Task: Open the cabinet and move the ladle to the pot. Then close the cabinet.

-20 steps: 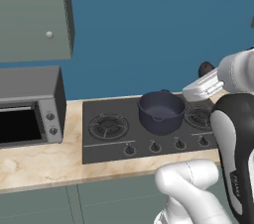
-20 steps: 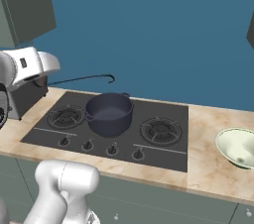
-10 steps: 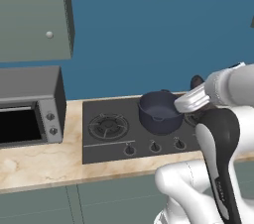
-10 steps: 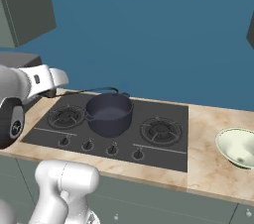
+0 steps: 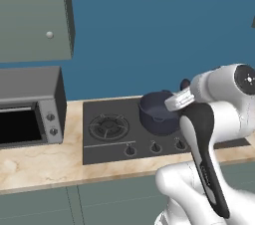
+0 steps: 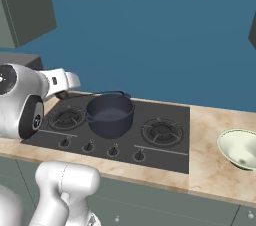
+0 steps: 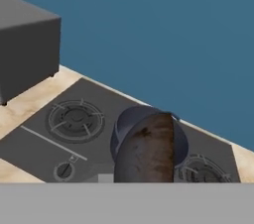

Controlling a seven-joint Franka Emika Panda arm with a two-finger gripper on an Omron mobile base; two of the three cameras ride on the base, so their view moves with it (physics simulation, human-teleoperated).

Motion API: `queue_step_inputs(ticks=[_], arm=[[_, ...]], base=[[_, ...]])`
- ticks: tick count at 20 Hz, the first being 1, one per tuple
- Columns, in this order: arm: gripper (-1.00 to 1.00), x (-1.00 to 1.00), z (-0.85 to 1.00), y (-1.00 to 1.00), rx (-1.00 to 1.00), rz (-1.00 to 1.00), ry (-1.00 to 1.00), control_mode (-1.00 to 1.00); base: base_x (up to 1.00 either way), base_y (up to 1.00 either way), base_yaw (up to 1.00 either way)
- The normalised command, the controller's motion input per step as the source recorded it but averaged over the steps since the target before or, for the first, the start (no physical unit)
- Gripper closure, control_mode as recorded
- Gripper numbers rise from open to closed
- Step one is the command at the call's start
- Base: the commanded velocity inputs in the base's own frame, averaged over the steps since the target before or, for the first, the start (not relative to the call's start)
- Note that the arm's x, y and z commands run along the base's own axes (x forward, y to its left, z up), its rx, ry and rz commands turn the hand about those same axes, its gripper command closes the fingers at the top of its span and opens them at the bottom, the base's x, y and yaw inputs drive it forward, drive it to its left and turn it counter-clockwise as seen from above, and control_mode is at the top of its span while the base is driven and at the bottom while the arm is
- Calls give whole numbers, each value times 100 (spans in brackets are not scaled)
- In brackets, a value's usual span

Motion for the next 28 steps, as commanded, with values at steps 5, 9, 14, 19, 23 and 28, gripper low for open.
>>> queue_step_inputs(ticks=[5, 9, 14, 19, 23, 28], arm=[[100, 60, -21, 0, 0, -1, 11, -100], [100, 53, -37, 0, 0, -1, 7, -100], [100, 50, -44, -1, -1, 0, 4, -100], [100, 45, -30, -6, 0, -1, 13, -100], [100, 45, -22, -11, 0, -1, 15, -100], [100, 45, -40, -2, -3, 0, 12, -100]], base=[[0, 0, 0], [0, 0, 0], [0, 0, 0], [0, 0, 0], [0, 0, 0], [0, 0, 0]])
